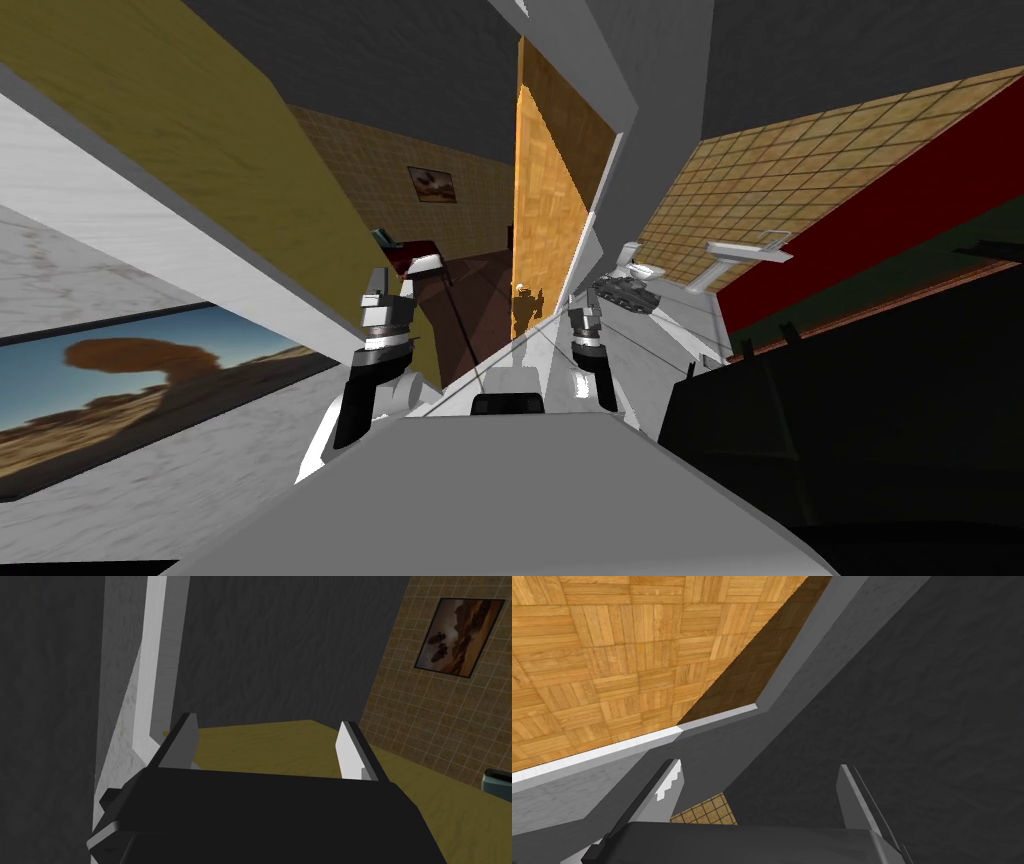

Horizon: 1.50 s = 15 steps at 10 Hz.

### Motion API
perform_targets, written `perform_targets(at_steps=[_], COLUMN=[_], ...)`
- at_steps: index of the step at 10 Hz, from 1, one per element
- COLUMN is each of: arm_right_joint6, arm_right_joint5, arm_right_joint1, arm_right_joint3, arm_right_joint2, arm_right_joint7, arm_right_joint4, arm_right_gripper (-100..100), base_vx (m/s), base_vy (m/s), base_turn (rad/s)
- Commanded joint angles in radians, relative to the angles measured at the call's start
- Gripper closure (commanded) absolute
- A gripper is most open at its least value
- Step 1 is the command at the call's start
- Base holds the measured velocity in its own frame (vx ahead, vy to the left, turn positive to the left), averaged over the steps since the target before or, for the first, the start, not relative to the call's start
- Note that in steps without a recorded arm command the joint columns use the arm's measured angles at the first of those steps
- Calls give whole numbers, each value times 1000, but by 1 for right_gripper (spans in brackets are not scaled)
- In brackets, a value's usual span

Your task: Push the door open

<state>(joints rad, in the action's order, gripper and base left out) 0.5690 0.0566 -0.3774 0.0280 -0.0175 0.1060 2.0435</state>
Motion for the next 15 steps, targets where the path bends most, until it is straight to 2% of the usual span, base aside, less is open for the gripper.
perform_targets(at_steps=[1,2,3,4,5,8,9,10,11,13,14,15], arm_right_joint6=[4,10,10,15,15,34,34,40,40,53,53,60], arm_right_joint5=[-2,-4,-4,-5,-5,-9,-9,-11,-11,-14,-14,-16], arm_right_joint1=[20,33,33,47,47,90,90,105,105,137,137,152], arm_right_joint3=[8,14,14,20,20,41,41,48,48,63,63,71], arm_right_joint2=[-7,-11,-11,-15,-15,-25,-25,-28,-28,-33,-33,-35], arm_right_joint7=[-2,-3,-3,-5,-5,-9,-9,-11,-11,-14,-14,-16], arm_right_joint4=[-49,-76,-86,-119,-123,-226,-244,-282,-285,-354,-372,-413], arm_right_gripper=[-100,-100,-100,-100,-100,-100,-100,-100,-100,-100,-100,-100], base_vx=[56,81,63,58,38,68,63,44,36,64,58,51], base_vy=[-65,-82,-56,-54,-41,-68,-74,-72,-51,-70,-64,-60], base_turn=[85,83,36,62,31,82,48,50,37,83,45,59])
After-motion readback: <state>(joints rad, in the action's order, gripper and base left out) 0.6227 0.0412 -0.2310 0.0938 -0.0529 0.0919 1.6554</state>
